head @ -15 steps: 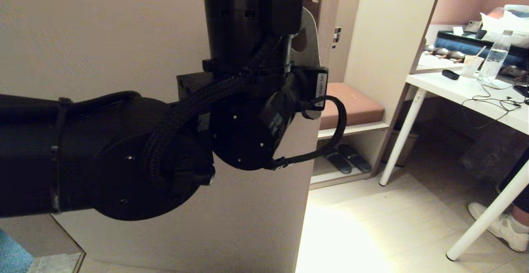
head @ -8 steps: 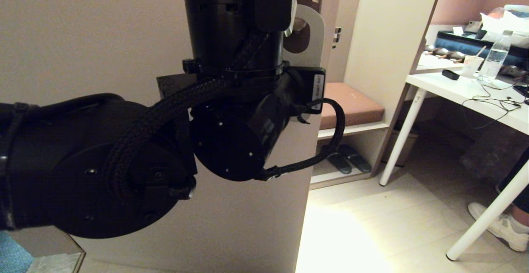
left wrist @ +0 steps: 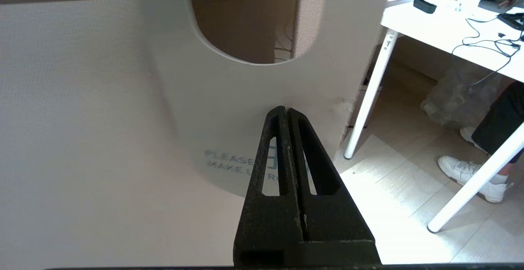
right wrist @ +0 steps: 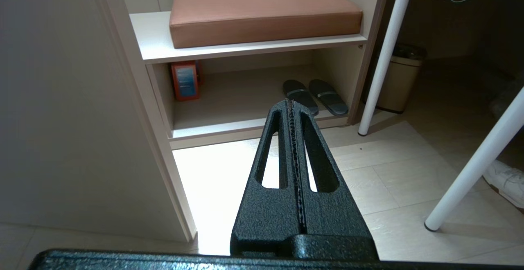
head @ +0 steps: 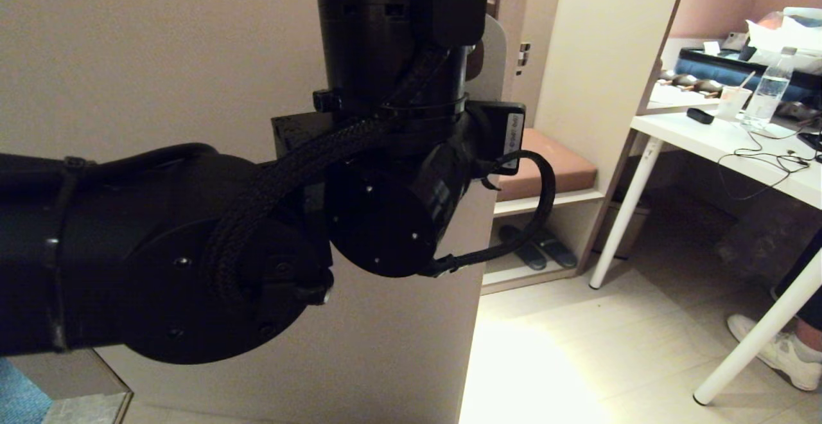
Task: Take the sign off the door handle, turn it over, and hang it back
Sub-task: Hang the sign back with the other side facing out
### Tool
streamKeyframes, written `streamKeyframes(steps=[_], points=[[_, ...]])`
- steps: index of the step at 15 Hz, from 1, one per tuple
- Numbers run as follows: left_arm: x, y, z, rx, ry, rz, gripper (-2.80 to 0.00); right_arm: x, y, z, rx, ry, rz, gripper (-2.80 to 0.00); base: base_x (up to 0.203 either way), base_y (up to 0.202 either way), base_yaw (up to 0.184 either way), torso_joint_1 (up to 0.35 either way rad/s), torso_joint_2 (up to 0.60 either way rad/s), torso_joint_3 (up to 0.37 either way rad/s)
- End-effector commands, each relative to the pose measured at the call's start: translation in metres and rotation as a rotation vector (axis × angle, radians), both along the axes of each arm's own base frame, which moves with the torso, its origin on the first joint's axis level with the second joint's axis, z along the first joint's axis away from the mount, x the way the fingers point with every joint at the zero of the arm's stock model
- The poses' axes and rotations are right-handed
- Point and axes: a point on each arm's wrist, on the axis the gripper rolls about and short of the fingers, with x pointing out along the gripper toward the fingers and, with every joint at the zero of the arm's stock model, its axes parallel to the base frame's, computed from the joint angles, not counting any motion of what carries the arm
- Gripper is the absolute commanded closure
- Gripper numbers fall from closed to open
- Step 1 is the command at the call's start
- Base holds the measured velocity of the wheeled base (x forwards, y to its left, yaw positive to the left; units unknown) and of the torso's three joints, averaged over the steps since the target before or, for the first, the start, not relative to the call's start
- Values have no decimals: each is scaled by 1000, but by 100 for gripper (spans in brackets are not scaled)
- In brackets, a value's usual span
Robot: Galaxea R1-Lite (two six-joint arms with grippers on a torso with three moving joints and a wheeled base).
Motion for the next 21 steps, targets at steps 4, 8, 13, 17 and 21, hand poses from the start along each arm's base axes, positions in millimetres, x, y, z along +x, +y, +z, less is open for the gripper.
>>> streamKeyframes(steps=[4, 8, 13, 17, 21], points=[[7, -12, -3, -2, -2, -24, 0, 0, 0, 0, 1, 0, 1, 0, 0, 0, 0, 0, 0, 0], [9, -15, -7, 7, 3, -24, 0, 0, 0, 0, 1, 0, 0, 0, 0, 0, 0, 0, 0, 0], [12, -15, -8, 4, 0, -17, 0, 0, 0, 0, 1, 0, 0, 0, 0, 0, 0, 0, 0, 0], [21, -8, -3, 11, -40, 15, 0, 0, 0, 0, 1, 0, 0, 0, 0, 0, 0, 0, 0, 0], [24, -6, -1, 9, -54, 25, 0, 0, 0, 0, 1, 0, 0, 0, 0, 0, 0, 0, 0, 0]])
